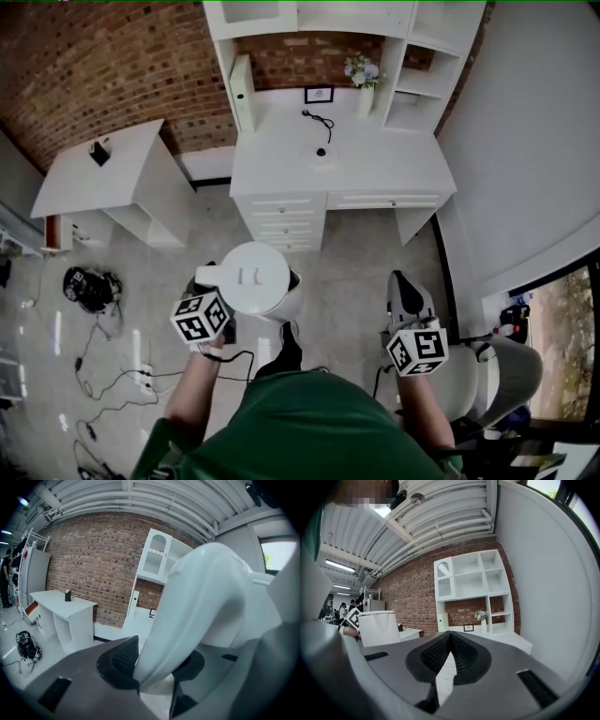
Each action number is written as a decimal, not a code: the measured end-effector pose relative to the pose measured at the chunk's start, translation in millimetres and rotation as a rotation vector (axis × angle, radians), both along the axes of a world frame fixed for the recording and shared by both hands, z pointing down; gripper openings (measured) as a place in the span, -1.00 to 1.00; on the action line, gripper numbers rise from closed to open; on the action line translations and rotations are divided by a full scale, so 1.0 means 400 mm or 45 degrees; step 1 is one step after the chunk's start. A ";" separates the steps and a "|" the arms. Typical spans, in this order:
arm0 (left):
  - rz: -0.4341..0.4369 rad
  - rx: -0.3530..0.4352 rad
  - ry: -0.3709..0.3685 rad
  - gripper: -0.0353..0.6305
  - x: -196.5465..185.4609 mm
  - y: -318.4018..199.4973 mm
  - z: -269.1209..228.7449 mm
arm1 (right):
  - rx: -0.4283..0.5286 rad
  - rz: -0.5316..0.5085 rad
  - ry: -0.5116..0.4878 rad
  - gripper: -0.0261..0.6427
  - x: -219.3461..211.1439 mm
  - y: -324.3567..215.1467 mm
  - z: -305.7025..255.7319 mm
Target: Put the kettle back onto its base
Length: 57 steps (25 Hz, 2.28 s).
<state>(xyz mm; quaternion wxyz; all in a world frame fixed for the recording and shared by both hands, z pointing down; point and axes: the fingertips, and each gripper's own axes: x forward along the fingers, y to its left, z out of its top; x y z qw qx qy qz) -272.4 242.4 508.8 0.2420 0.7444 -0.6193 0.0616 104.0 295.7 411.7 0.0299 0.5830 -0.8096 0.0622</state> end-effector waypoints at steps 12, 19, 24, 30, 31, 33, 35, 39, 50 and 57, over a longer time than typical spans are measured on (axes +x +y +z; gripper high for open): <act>0.105 0.056 0.000 -0.40 -0.071 -0.386 -0.020 | -0.021 0.083 0.029 -0.86 -0.107 -0.330 -0.010; 0.123 0.026 -0.017 -0.40 -0.132 -0.506 0.010 | -0.064 0.131 0.031 -0.86 -0.147 -0.424 0.018; 0.122 0.015 0.005 -0.40 -0.131 -0.566 0.027 | -0.083 0.133 0.042 -0.86 -0.147 -0.481 0.029; 0.069 0.010 -0.005 -0.40 -0.125 -0.611 0.042 | -0.097 0.098 0.018 -0.86 -0.130 -0.566 0.062; 0.051 0.014 -0.011 -0.40 -0.132 -0.617 0.039 | -0.091 0.079 0.017 -0.86 -0.133 -0.583 0.063; 0.010 0.022 -0.019 -0.40 -0.147 -0.630 0.029 | -0.077 0.034 0.015 -0.86 -0.140 -0.622 0.059; -0.034 0.028 -0.022 -0.40 -0.158 -0.647 0.014 | -0.067 -0.009 0.010 -0.86 -0.143 -0.663 0.050; -0.107 0.040 -0.023 -0.40 -0.143 -0.698 -0.014 | -0.049 -0.070 0.001 -0.86 -0.116 -0.752 0.033; -0.214 0.021 0.001 -0.40 0.083 -0.863 -0.024 | -0.062 -0.144 -0.023 -0.86 0.129 -1.006 0.032; -0.283 0.031 -0.043 -0.40 0.175 -0.933 -0.055 | -0.071 -0.234 -0.047 -0.86 0.216 -1.134 0.038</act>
